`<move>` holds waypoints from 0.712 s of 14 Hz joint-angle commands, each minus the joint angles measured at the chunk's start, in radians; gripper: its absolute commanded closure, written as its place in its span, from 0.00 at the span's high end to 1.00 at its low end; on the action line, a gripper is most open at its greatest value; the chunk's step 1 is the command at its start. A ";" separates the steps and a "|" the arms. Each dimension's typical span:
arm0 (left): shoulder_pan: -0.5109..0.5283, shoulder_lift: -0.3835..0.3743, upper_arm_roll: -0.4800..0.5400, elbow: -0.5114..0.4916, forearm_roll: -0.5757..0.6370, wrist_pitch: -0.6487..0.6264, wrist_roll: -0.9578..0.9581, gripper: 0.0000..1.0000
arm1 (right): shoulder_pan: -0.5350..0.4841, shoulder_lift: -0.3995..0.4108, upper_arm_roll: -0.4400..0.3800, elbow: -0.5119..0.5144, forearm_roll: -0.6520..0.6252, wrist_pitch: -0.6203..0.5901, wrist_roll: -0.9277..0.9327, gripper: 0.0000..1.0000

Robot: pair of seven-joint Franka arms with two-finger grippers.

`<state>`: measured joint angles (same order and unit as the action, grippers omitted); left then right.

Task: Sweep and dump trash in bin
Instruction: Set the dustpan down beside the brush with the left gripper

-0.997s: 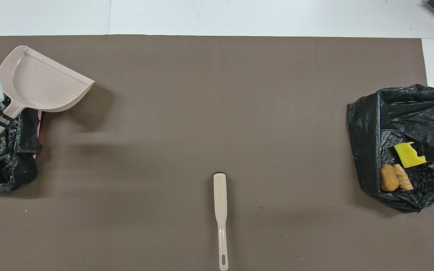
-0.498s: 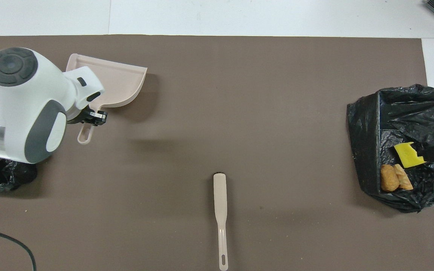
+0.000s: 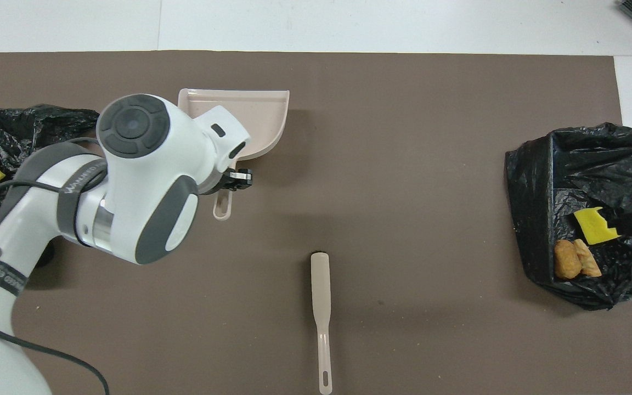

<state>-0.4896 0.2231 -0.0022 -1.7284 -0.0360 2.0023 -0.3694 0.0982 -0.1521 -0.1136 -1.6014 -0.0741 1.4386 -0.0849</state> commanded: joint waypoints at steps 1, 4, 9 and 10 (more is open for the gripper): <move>-0.108 0.111 0.022 0.114 -0.024 0.000 -0.115 0.00 | -0.006 -0.009 0.003 -0.012 0.000 0.014 -0.006 1.00; -0.165 0.176 0.021 0.173 -0.025 0.013 -0.189 0.00 | -0.006 -0.009 0.003 -0.012 0.000 0.014 -0.006 1.00; -0.246 0.263 0.022 0.191 -0.016 0.094 -0.275 0.00 | -0.006 -0.009 0.003 -0.012 0.000 0.014 -0.006 1.00; -0.248 0.268 0.022 0.190 -0.015 0.130 -0.279 0.00 | -0.006 -0.009 0.003 -0.012 0.000 0.014 -0.006 1.00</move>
<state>-0.7098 0.4529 -0.0013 -1.5759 -0.0466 2.0901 -0.6239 0.0982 -0.1521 -0.1136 -1.6014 -0.0741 1.4386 -0.0849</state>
